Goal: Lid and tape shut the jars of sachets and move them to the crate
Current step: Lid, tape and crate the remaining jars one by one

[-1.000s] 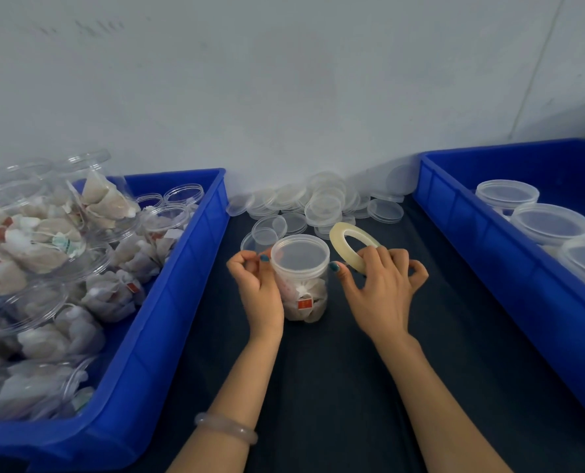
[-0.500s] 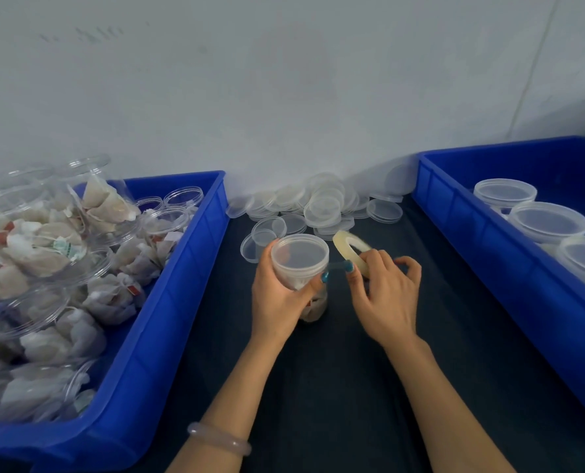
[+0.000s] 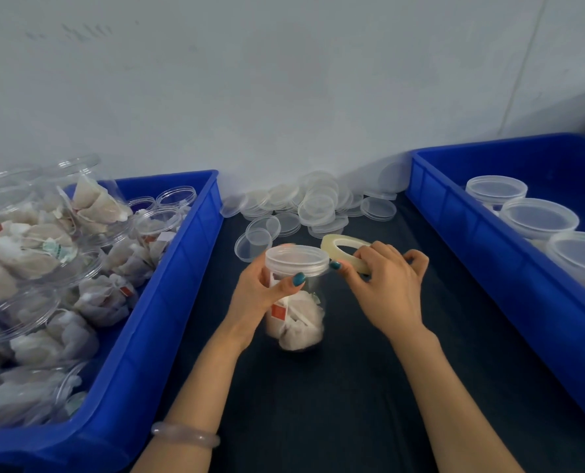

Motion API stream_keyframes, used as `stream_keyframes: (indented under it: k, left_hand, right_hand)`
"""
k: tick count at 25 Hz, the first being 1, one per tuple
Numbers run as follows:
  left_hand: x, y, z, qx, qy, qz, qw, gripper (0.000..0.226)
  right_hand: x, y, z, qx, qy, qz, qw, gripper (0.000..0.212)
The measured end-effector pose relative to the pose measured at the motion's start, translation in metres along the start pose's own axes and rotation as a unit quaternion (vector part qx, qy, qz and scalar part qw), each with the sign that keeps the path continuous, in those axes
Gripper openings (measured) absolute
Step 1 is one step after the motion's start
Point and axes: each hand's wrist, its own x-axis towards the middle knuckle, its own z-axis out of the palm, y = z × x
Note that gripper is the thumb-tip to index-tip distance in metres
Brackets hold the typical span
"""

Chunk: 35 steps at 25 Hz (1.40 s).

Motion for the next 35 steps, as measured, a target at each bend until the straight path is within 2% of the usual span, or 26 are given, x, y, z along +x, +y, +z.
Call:
stream_keyframes:
  k: [3,5,8,10,12,14,16,18,20,23,26,27,28,31,35]
  left_hand:
    - [-0.001,0.000,-0.001,-0.055,-0.026,-0.014,0.998,0.100]
    - [-0.004,-0.002,-0.002,-0.112,-0.034,-0.039,0.992,0.104]
    - [-0.008,-0.006,-0.002,-0.203,-0.050,-0.093,0.974,0.098]
    - [-0.009,-0.006,-0.001,-0.290,-0.085,-0.139,0.943,0.091]
    - [-0.010,-0.005,-0.003,-0.349,-0.130,-0.139,0.918,0.078]
    - [-0.010,-0.007,-0.004,-0.366,-0.176,-0.112,0.907,0.065]
    - [-0.011,-0.010,-0.002,-0.367,-0.176,-0.126,0.905,0.070]
    - [-0.010,-0.011,0.000,-0.342,-0.160,-0.141,0.915,0.089]
    - [-0.006,-0.012,0.002,-0.278,-0.116,-0.136,0.944,0.093]
    - [-0.002,-0.006,0.002,-0.189,-0.029,-0.097,0.977,0.078]
    - [0.003,-0.013,0.002,-0.076,0.079,0.013,0.994,0.051]
    - [0.002,-0.012,0.004,-0.051,0.081,0.037,0.995,0.045]
    - [0.001,-0.011,0.007,-0.029,0.074,0.049,0.996,0.050]
    - [-0.001,-0.008,0.015,0.044,0.040,0.046,0.997,0.087]
    - [0.005,-0.012,0.017,0.105,0.038,0.045,0.993,0.096]
  right_hand:
    - [0.007,-0.004,-0.003,0.013,-0.028,0.005,0.999,0.068]
    - [0.010,-0.004,-0.004,0.016,-0.044,-0.008,0.999,0.073]
    - [0.013,0.000,-0.006,0.034,-0.062,-0.054,0.996,0.079]
    - [0.014,0.002,-0.007,0.057,-0.084,-0.064,0.993,0.078]
    - [0.015,0.004,-0.007,0.064,-0.084,-0.062,0.992,0.072]
    - [0.015,0.003,-0.006,0.074,-0.081,-0.052,0.993,0.070]
    - [0.015,0.001,-0.004,0.094,-0.092,-0.041,0.990,0.070]
    - [0.014,0.001,-0.002,0.113,-0.097,-0.031,0.988,0.068]
    - [0.011,0.004,-0.002,0.121,-0.089,-0.023,0.988,0.067]
    - [0.006,0.008,-0.001,0.107,-0.066,-0.008,0.992,0.068]
    - [-0.001,0.008,0.001,0.074,-0.034,0.014,0.997,0.066]
    - [-0.004,0.008,0.002,0.060,-0.028,0.020,0.998,0.065]
    - [-0.006,0.007,0.003,0.046,-0.023,0.020,0.998,0.065]
    - [-0.008,0.003,0.005,0.030,-0.017,0.016,0.999,0.063]
    - [-0.009,0.007,0.005,0.053,-0.073,-0.023,0.996,0.049]
